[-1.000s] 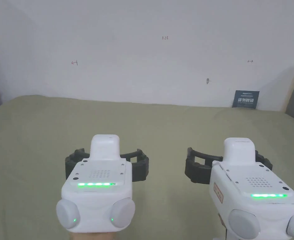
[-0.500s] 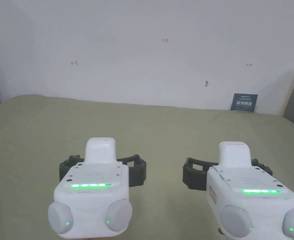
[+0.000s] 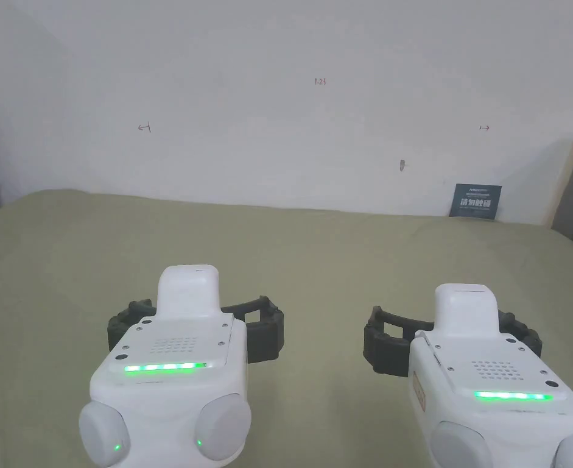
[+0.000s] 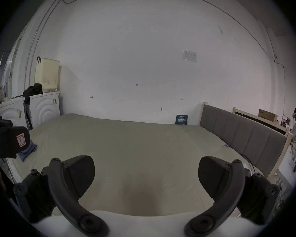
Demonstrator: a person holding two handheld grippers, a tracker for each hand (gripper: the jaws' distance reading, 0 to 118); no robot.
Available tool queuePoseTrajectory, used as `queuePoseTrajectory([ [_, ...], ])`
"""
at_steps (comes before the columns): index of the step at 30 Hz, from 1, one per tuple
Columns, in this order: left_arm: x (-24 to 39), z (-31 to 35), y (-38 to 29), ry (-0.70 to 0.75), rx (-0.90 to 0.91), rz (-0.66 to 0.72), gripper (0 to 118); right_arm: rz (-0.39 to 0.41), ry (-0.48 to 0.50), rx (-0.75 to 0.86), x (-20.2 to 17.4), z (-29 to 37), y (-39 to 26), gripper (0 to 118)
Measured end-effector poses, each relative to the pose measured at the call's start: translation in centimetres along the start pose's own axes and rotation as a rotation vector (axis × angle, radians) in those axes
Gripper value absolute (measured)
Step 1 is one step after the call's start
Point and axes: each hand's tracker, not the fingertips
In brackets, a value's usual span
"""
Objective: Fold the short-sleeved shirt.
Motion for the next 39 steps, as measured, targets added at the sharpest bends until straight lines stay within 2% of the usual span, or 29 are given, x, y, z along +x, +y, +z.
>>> queuePoseTrajectory([
  [5, 0.3, 0.0, -0.1, -0.022, -0.010, -0.022, 118, -0.029, 0.042, 0.001, 0.6, 0.4, 0.3, 118],
  [14, 0.8, -0.2, -0.2, -0.034, 0.035, -0.060, 118, 0.009, -0.033, 0.040, 0.3, 0.2, -0.1, 118],
  [21, 0.5, -0.1, -0.3, -0.037, 0.014, -0.030, 118, 0.009, -0.014, 0.029, 0.2, 0.1, 0.0, 118],
  [28, 0.4, 0.1, -0.3, -0.042, 0.030, -0.045, 118, -0.014, 0.004, 0.023, 0.4, 0.2, -0.1, 118],
  [39, 0.6, 0.1, -0.1, -0.048, 0.041, -0.062, 118, -0.005, 0.010, 0.025, 0.1, 0.2, -0.1, 118],
])
